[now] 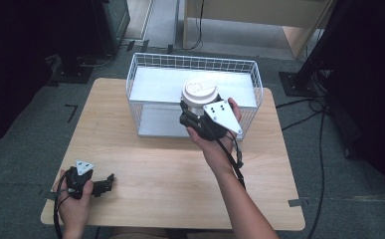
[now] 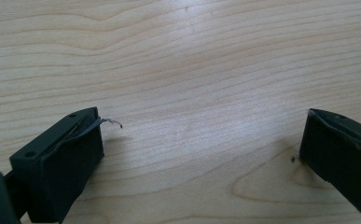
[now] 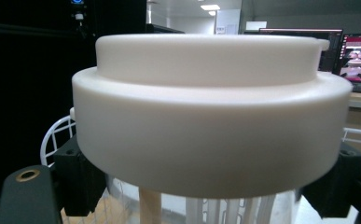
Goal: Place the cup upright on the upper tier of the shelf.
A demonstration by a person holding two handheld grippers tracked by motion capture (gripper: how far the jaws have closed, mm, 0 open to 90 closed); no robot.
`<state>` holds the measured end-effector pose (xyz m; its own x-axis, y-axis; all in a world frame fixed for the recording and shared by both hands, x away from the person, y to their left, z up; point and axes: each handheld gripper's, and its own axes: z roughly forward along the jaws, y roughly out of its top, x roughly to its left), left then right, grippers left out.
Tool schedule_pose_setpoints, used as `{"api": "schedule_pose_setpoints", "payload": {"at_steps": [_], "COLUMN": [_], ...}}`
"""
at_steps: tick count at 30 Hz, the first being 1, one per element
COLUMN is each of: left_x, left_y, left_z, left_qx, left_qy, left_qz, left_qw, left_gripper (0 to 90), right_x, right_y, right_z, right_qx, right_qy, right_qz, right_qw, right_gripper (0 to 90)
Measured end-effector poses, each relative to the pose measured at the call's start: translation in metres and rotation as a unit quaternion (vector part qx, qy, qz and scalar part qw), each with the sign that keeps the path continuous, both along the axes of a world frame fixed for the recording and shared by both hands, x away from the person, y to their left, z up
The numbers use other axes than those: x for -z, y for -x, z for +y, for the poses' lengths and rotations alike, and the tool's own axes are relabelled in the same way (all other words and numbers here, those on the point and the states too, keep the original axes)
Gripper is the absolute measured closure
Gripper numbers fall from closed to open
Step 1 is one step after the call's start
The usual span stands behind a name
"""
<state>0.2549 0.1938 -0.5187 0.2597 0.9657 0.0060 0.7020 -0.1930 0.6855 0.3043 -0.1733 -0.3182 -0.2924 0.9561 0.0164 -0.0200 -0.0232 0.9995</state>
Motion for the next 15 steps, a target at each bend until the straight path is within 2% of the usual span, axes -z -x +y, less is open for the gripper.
{"api": "schedule_pose_setpoints", "payload": {"at_steps": [10,15], "left_x": [0.000,0.000], "left_y": [0.000,0.000], "left_z": [0.000,0.001], "left_qx": [0.000,0.000], "left_qy": [0.002,0.003], "left_qz": [0.000,0.000], "left_qw": [1.0000,1.0000], "left_gripper": [0.0,0.0], "right_x": [-0.018,-0.027], "right_y": [-0.017,-0.030], "right_z": [-0.004,-0.008], "right_qx": [0.014,0.017], "right_qy": [0.003,-0.012], "right_qz": [-0.008,0.000], "right_qw": [0.9999,0.9998], "right_gripper": [15.9,15.9]}}
